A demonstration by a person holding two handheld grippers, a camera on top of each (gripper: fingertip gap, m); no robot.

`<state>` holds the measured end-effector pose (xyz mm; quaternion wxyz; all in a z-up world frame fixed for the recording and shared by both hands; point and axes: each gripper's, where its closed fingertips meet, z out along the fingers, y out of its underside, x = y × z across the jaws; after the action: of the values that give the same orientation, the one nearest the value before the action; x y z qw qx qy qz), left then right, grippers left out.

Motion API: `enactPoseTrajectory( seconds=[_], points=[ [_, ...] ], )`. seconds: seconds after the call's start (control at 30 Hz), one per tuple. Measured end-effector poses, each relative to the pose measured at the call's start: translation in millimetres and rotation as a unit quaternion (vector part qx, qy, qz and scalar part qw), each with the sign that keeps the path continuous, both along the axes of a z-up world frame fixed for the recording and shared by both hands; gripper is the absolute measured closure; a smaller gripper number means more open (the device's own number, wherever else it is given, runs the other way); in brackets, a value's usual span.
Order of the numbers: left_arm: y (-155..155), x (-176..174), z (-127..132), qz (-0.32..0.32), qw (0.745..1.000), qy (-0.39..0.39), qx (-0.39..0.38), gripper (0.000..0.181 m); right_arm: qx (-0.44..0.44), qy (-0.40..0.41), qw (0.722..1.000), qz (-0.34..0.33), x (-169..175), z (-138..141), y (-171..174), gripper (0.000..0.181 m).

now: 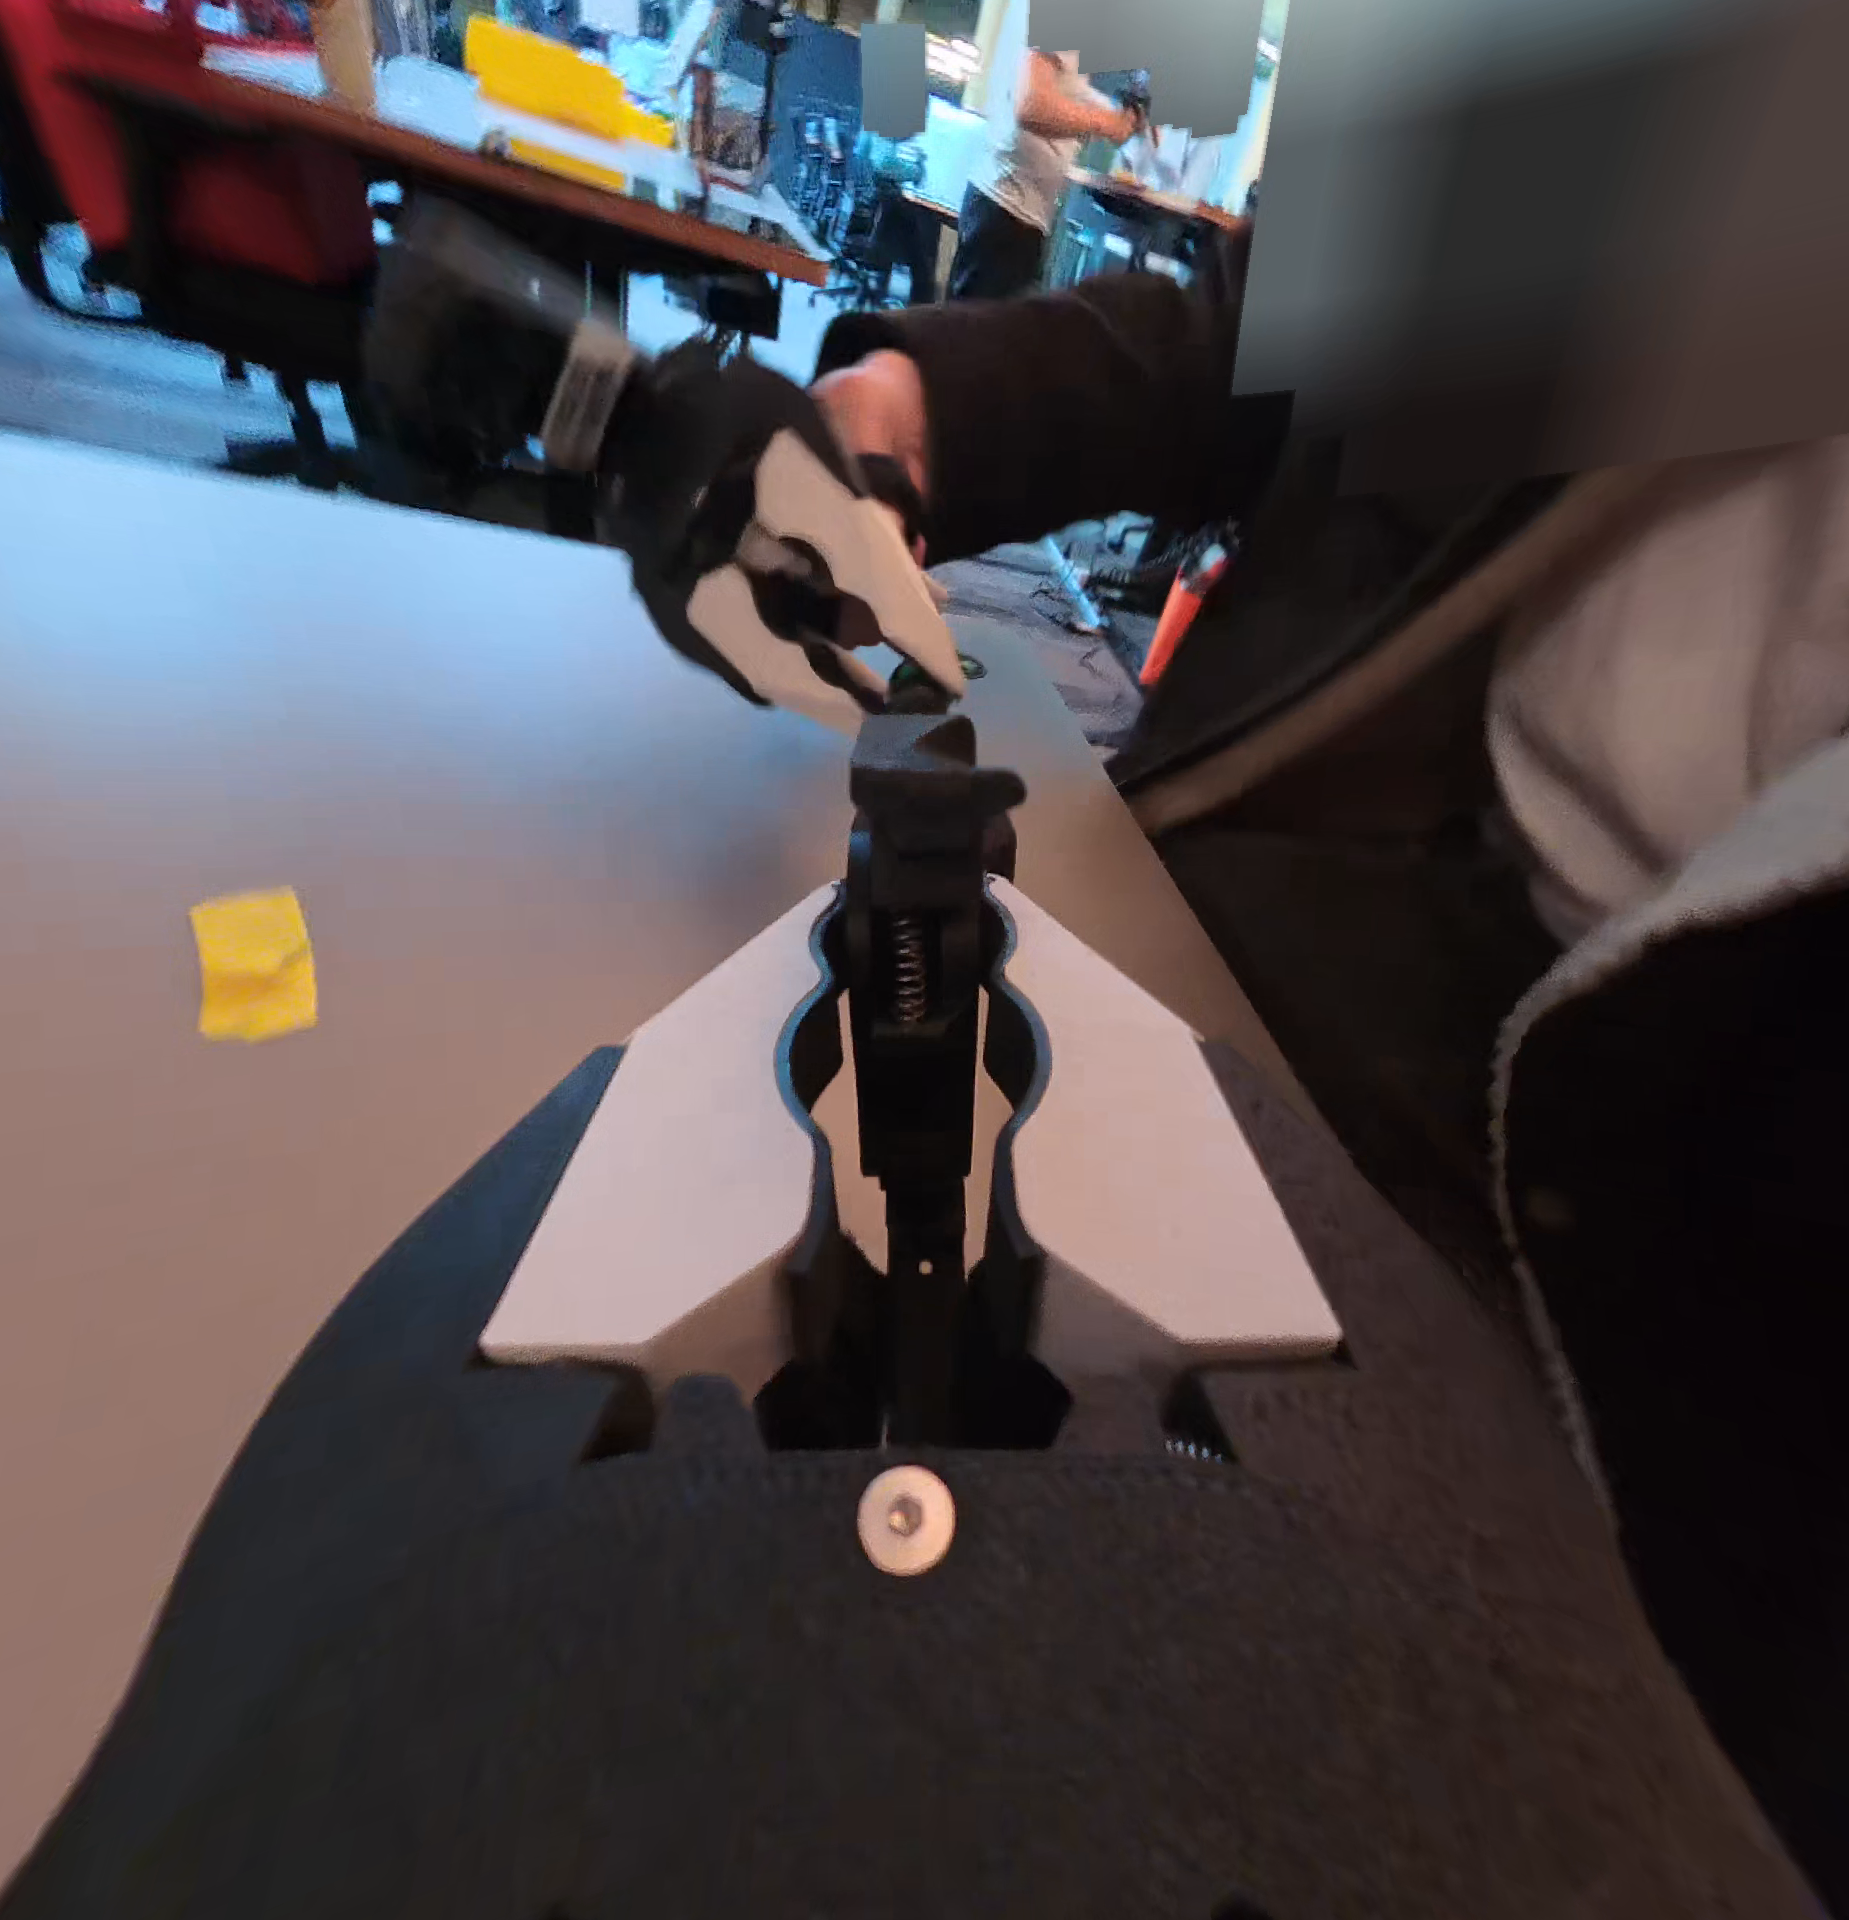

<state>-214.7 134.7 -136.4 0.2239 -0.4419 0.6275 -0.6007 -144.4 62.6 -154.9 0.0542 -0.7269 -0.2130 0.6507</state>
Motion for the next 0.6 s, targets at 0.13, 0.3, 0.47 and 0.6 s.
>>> enactPoseTrajectory(
  seconds=[0.13, 0.3, 0.47, 0.6],
  points=[
    [-4.6, -6.8, -4.7, -0.003, 0.996, -0.008, 0.088, 0.16, -0.181, 0.088, 0.98, 0.015, -3.9, 13.8, -6.7, 0.165],
    [-12.9, -12.7, -29.9, 0.006, 0.99, 0.035, 0.135, 0.16, -0.019, -0.042, 0.999, 0.006, -1.9, -31.1, 4.2, 0.165],
    [-13.5, -7.5, -47.1, 0.008, 0.985, 0.057, 0.16, 0.16, 0.186, -0.177, 0.966, 0.033, -1.1, -73.2, 11.8, 0.164],
    [-12.5, -11.6, -56.5, 0.015, 0.975, 0.087, 0.202, 0.16, 0.288, -0.205, 0.934, 0.048, -2.9, -81.7, 12.0, 0.165]
  ],
)
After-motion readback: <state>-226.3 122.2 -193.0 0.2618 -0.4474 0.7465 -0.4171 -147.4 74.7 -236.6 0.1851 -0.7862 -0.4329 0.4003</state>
